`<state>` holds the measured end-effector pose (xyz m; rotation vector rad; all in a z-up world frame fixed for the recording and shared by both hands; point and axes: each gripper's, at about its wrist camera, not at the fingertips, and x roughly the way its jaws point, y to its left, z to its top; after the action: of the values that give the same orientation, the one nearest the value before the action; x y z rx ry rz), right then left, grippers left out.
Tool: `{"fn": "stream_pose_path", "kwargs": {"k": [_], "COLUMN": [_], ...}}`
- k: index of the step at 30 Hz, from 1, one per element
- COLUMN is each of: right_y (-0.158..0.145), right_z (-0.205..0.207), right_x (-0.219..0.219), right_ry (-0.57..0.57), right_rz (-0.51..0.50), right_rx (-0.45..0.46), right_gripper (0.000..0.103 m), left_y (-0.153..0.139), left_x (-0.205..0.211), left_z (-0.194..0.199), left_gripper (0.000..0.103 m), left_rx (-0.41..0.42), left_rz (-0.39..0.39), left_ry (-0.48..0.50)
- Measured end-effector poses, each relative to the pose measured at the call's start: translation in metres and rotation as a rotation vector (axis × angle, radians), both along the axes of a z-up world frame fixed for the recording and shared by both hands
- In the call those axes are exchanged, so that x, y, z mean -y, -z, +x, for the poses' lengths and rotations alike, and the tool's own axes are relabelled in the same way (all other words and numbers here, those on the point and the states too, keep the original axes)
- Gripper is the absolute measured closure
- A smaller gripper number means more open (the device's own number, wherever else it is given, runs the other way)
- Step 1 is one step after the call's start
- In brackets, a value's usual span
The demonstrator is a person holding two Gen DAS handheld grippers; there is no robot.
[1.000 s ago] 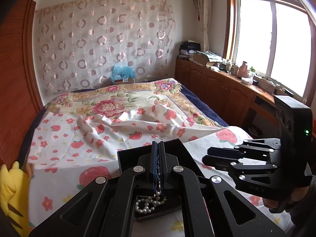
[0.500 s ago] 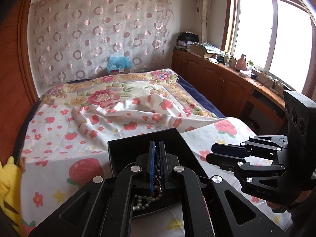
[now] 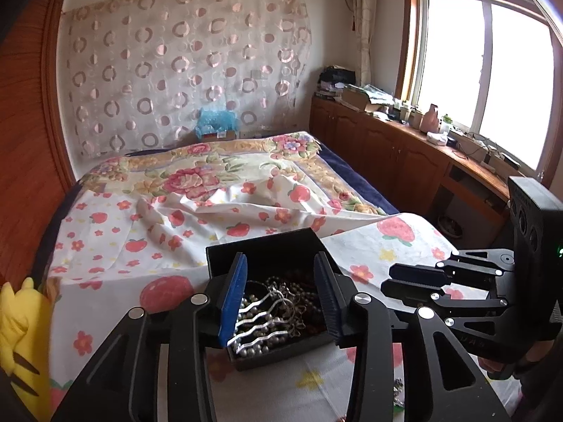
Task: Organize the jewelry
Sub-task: 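Lower the silver pearl hairpin into the box and open the left gripper, then move both grippers back from the box to the remaining jewelry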
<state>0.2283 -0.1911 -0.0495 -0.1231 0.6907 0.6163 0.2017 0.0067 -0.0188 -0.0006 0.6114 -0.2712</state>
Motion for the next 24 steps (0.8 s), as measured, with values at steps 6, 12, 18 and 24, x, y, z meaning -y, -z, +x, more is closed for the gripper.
{"fn": "stream_pose_path", "kwargs": {"k": [6,12,18,24], "right_y": [0.01,0.024,0.039,0.045], "right_z": [-0.024,-0.045,-0.068,-0.089], "right_x": [0.004,0.004,-0.004,-0.011], "right_ry": [-0.015,-0.035,-0.078,-0.143], "right_rz": [-0.026,-0.056,-0.084,-0.097], "right_rx": [-0.016,-0.048,-0.077,-0.106], "right_gripper": [0.083,0.083,0.071,0.071], "left_y": [0.003,0.012,0.027,0.046], "left_x": [0.0,0.005,0.006,-0.006], "left_z": [-0.03,-0.055,-0.078,-0.092], "left_gripper": [0.063,0.045,0.029,0.025], "left_rx": [-0.004,-0.019,-0.046,-0.097], "left_rz": [0.012,0.02,0.037,0.048], "left_ry": [0.006,0.016,-0.003,-0.043]}}
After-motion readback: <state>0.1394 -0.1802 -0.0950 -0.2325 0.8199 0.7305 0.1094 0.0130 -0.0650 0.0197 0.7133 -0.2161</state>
